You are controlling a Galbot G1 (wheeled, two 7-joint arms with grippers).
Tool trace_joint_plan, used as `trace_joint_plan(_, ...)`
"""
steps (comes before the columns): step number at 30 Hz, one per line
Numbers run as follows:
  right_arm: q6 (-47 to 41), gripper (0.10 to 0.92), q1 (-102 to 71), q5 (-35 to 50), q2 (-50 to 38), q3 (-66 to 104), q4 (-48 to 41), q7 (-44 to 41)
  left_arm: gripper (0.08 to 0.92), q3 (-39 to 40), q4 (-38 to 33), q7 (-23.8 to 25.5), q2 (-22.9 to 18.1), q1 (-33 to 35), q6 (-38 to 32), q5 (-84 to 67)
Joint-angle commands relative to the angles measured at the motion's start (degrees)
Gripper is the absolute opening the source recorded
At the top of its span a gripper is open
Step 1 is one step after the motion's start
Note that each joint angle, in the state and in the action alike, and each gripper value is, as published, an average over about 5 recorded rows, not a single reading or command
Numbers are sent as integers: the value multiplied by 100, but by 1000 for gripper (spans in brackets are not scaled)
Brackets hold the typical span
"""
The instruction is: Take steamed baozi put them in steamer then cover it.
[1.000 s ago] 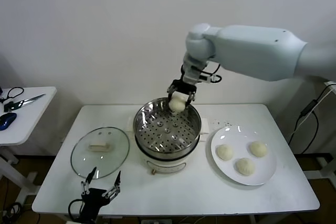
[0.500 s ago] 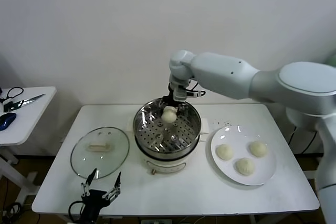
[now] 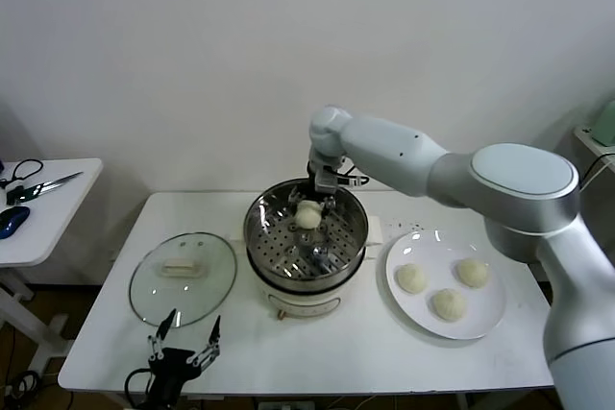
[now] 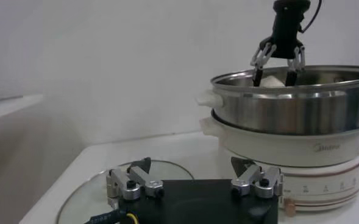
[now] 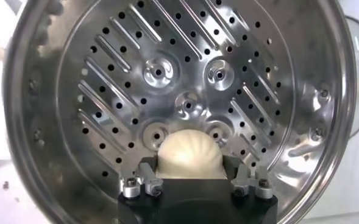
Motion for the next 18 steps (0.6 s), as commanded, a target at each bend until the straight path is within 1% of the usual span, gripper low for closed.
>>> trace_joint_plan(1,83,819,-94,26,97,66,-251,49,823,-1,9,-3,-3,4,-2,5)
trace_joint_plan(3,40,822,100,374,11,-29,-34,-98,823,0,2,-12,-11,14,-7,9)
trace_joint_plan(5,-46,822,490,961,-156,-228,297,-362,823,3,-12,-18,-19,30,-8,16)
trace_joint_plan(7,-219,823,1003,1733,-347,-526,631,-674,823,15,-26,-22,-30,44,-5,36)
trace_joint_plan(9,-544,823,1607,2805,-562,-1066,957,-942,823,38,-38,-24,-44,55,-3,67)
trace_joint_plan(11,-1038,823,2268,3966,-828,-1834,1342,-1125,823,69,-52,-23,-61,62,-2,97)
trace_joint_plan(13,-1704,823,2822,4855,-1238,-2460,1782,-1211,823,98,-67,-22,-77,64,-1,117)
trace_joint_plan(16,-2851,823,3384,5577,-2038,-3039,2417,-1230,823,125,-90,-19,-89,64,0,130)
trace_joint_plan(18,-3455,823,3623,5748,-2571,-3369,2779,-1171,823,135,-102,-16,-87,65,-3,128)
